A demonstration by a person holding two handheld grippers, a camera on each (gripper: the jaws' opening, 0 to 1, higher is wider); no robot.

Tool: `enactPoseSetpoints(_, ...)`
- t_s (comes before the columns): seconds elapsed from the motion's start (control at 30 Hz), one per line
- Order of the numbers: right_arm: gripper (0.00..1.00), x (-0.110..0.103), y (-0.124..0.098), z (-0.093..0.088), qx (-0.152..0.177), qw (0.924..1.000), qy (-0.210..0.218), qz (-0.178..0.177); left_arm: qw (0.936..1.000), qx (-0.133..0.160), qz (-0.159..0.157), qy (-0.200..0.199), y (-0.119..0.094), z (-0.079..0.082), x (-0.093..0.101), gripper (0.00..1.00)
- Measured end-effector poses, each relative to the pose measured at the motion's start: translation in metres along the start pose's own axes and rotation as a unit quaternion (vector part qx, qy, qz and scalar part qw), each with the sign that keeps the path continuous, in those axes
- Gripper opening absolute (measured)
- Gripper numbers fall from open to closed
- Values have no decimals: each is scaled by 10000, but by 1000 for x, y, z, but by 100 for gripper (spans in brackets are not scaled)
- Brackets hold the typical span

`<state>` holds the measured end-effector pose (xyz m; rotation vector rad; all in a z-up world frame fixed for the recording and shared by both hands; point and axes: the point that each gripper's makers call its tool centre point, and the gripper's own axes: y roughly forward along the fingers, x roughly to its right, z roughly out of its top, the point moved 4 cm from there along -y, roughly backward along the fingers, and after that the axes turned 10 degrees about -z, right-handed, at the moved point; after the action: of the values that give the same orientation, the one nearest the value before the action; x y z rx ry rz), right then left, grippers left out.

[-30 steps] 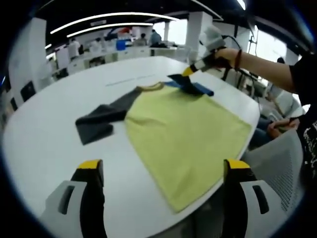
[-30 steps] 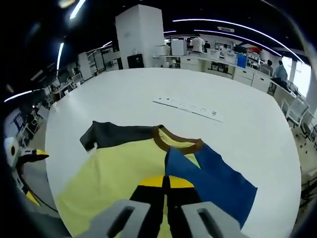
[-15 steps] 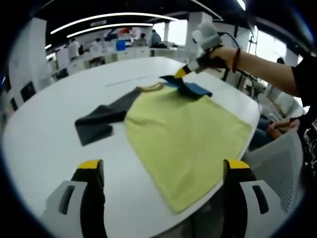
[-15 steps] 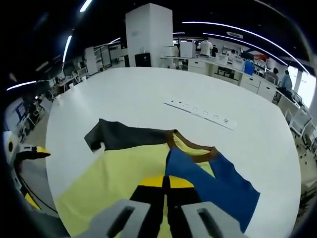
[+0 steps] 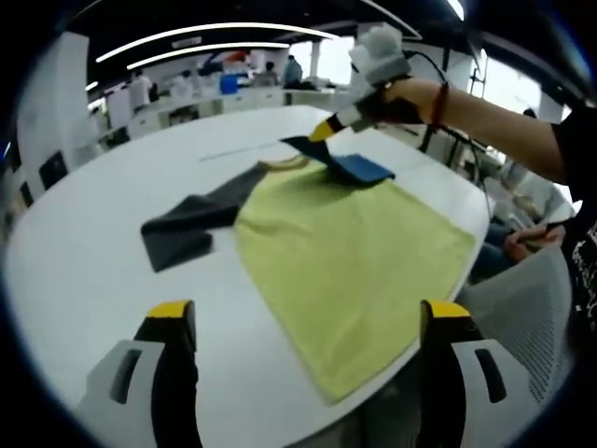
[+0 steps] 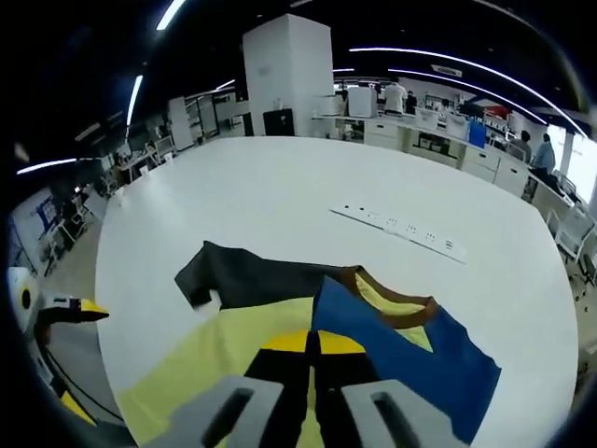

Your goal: Fold the garment on the visible template until the final outline fits inside the template.

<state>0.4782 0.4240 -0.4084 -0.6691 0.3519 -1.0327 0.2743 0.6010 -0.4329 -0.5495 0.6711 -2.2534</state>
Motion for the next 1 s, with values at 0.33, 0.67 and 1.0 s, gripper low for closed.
enactPoseSetpoints(0.33,0,-24,6,9,109,9998,37,179,10000,-70,-13,6,2,-1,0,96)
enactPoseSetpoints(0.67,0,-46,11,15,157,9992,-72,357,9999,-104,3,-39,1,-5,-2,96)
enactPoseSetpoints(1.0,0,-66,14,15,242,9976,-256,604,9999,-118,52,-97,0,-7,-6,96)
